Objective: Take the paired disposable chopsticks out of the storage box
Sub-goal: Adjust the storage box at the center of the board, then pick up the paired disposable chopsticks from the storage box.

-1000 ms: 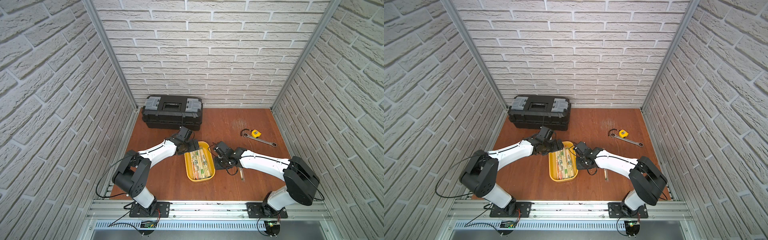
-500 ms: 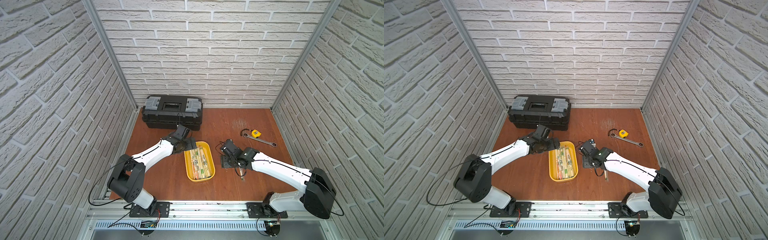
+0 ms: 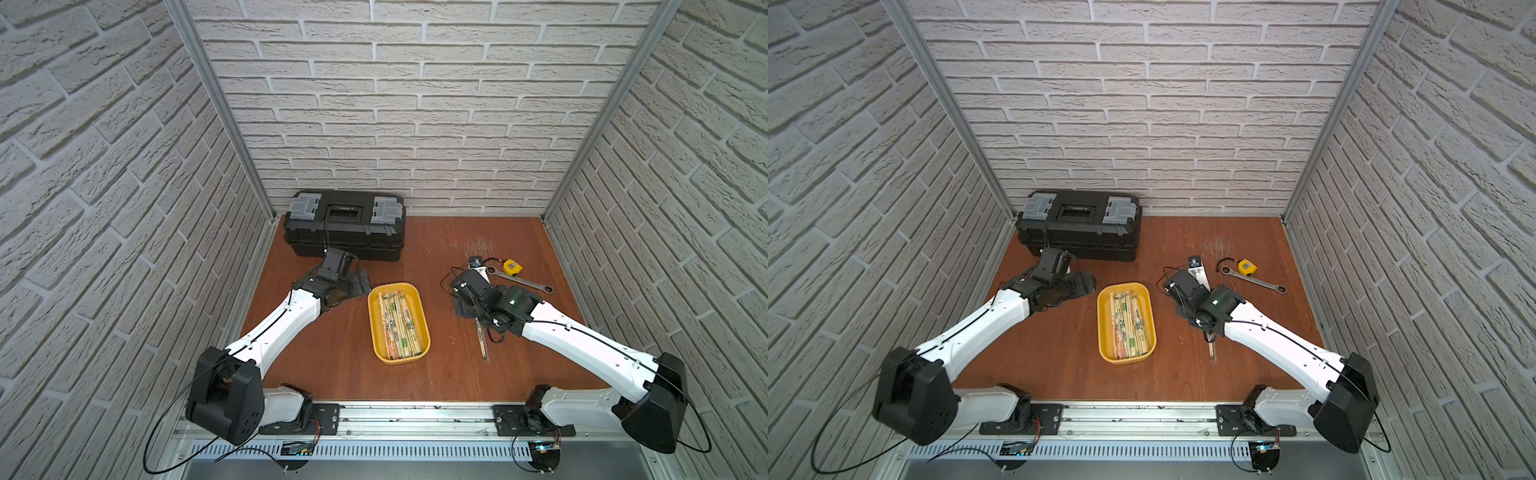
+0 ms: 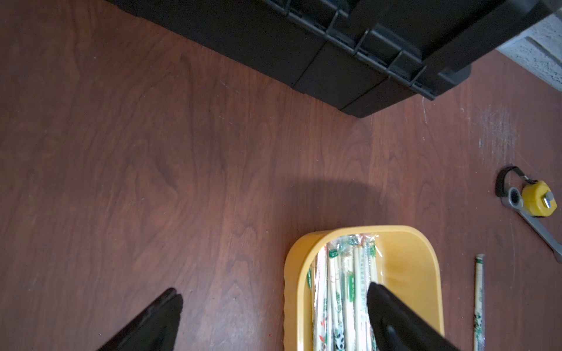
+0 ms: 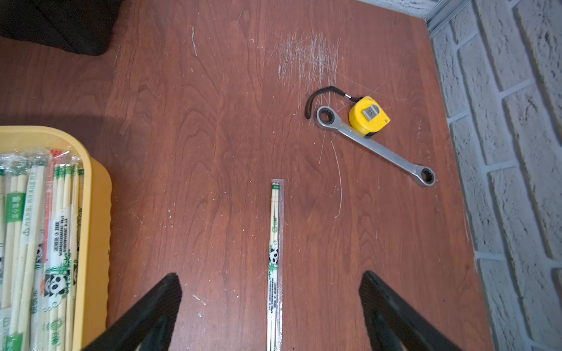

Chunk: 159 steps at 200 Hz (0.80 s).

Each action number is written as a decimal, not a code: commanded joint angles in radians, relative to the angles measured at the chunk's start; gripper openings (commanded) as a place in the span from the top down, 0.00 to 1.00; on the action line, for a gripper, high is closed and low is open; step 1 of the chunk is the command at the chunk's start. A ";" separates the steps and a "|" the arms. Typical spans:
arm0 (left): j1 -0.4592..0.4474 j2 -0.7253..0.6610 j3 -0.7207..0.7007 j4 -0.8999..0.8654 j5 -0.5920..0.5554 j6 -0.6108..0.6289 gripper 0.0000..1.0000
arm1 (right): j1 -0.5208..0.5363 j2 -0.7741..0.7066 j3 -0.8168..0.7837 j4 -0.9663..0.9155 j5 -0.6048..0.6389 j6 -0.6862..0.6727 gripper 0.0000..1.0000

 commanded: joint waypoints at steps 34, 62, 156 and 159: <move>0.040 -0.035 -0.027 -0.019 -0.002 0.029 0.02 | -0.006 -0.032 0.050 0.131 -0.179 -0.097 0.00; 0.058 -0.043 -0.035 -0.025 0.008 0.033 0.02 | -0.003 0.046 0.120 0.124 -0.327 -0.082 0.00; 0.099 -0.088 -0.083 -0.046 0.040 0.034 0.02 | 0.078 0.372 0.292 0.136 -0.610 0.054 0.17; 0.100 -0.089 -0.087 -0.045 0.040 0.032 0.02 | 0.082 0.379 0.296 0.131 -0.608 0.057 0.17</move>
